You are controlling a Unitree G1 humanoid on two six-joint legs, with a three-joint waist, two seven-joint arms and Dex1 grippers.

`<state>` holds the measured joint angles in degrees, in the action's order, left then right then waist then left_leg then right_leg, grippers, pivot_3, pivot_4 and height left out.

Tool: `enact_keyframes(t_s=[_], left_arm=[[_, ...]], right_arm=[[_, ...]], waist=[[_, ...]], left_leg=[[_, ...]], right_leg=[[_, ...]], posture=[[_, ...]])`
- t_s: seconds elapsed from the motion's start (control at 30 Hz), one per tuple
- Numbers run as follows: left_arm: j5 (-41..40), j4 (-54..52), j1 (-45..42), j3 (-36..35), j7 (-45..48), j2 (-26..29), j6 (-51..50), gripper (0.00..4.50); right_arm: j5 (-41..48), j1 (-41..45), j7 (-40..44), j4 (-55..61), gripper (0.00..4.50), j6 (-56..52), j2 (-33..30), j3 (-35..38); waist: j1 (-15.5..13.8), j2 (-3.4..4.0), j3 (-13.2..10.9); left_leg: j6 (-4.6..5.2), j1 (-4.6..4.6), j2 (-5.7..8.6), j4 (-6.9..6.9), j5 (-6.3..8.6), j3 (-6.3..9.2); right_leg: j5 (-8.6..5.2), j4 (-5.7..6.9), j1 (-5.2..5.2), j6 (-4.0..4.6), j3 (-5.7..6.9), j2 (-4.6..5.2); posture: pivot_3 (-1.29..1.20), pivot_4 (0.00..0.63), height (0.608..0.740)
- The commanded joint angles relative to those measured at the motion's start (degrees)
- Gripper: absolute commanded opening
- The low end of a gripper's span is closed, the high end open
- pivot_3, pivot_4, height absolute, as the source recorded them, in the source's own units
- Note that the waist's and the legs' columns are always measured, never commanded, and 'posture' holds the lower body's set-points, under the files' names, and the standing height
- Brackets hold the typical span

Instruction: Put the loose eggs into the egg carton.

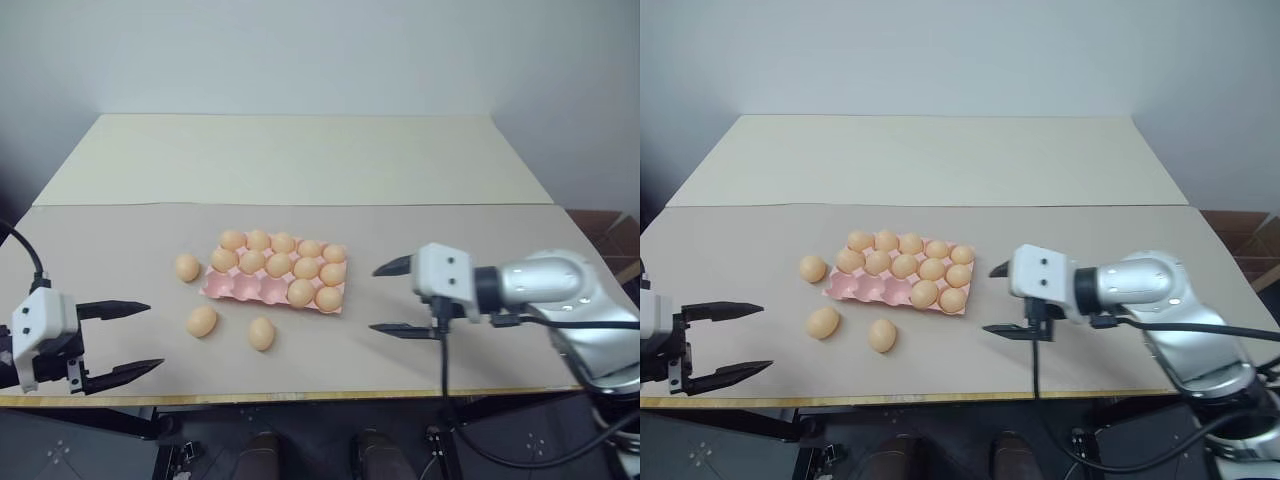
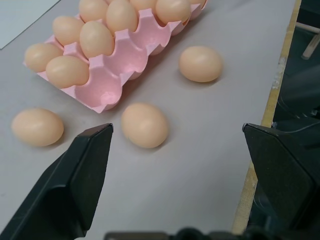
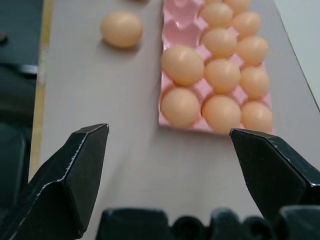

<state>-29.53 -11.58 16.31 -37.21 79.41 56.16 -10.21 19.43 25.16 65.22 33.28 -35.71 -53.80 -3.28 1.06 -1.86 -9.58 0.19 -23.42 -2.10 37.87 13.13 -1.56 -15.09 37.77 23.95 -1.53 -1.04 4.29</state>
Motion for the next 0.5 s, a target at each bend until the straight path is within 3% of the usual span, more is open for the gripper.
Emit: enact_keyframes(t_s=[0.03,0.3,0.5], left_arm=[[-1.1,-0.7,1.1,-3.3,0.5,0.4,0.0,4.5],[-1.0,-0.2,1.2,-3.7,0.8,1.0,-0.1,4.5],[-0.5,1.3,0.0,-2.7,1.1,2.1,-0.1,4.5]], right_arm=[[2.3,-1.7,1.8,0.6,4.46,2.5,-2.3,4.7],[2.9,-2.5,0.2,-0.3,4.46,3.1,-2.7,4.7],[2.5,2.7,-5.3,-0.2,4.46,-0.9,5.4,-3.6]], waist=[[0.0,0.0,0.0],[-0.2,0.0,0.0],[0.1,0.0,0.0]], left_leg=[[0.0,0.03,0.0,0.0,0.0,-0.01],[0.0,0.01,0.02,0.0,0.0,-0.02],[0.0,0.05,-0.01,0.0,0.0,-0.03]], right_leg=[[0.0,-0.01,-0.03,0.0,-0.01,0.0],[0.0,-0.01,-0.02,0.0,-0.02,0.02],[0.0,0.06,0.0,0.0,-0.07,-0.03]], posture=[[0.0,0.15,0.74],[0.0,0.15,0.74],[0.0,0.15,0.74]])
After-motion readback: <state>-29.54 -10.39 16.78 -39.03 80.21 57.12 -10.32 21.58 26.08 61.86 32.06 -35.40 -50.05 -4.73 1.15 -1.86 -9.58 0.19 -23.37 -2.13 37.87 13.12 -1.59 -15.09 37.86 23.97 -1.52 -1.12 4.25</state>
